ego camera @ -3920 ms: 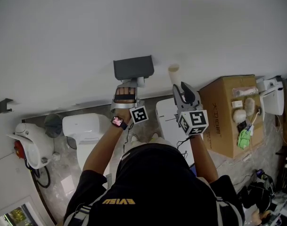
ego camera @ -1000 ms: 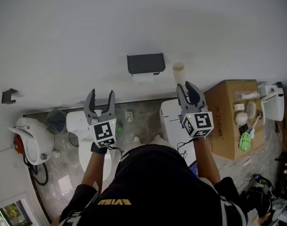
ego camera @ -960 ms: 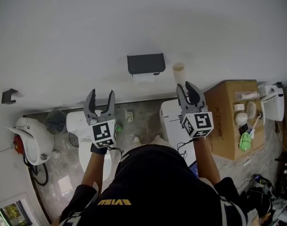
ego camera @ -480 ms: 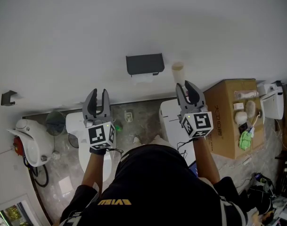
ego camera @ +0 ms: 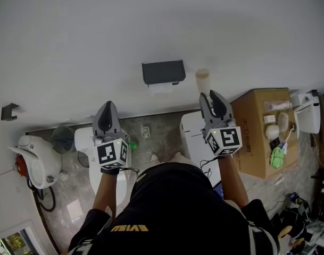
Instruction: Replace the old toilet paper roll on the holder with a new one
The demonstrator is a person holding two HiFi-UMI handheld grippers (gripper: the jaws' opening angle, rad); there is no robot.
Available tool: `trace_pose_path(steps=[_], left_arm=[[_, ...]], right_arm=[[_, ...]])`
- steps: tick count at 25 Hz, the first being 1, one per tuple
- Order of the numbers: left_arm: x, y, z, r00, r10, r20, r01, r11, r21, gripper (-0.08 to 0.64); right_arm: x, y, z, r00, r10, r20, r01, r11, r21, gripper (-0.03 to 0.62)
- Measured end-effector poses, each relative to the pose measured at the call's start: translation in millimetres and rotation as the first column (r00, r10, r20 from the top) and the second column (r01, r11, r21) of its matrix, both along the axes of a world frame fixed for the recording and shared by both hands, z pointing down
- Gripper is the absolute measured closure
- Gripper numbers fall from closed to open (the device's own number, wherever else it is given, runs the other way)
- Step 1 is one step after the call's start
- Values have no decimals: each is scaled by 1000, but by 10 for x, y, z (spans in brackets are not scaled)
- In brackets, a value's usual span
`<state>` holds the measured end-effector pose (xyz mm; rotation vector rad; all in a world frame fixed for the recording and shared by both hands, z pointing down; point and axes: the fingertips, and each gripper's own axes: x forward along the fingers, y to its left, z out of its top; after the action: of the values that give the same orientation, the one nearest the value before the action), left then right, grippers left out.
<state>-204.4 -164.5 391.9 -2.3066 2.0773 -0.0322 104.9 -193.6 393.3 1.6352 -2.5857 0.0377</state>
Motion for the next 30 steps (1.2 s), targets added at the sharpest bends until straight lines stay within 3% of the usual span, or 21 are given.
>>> trace_pose_path(steps=[6, 30], left_arm=[[-51, 30, -15, 999, 16, -44, -16, 1000, 9, 549], [15, 130, 30, 996, 84, -15, -84, 996, 5, 549]], right_arm=[[-22, 15, -30, 1000, -7, -7, 7, 1000, 16, 486], [-63, 67, -233, 998, -53, -23, 54, 996, 71, 493]])
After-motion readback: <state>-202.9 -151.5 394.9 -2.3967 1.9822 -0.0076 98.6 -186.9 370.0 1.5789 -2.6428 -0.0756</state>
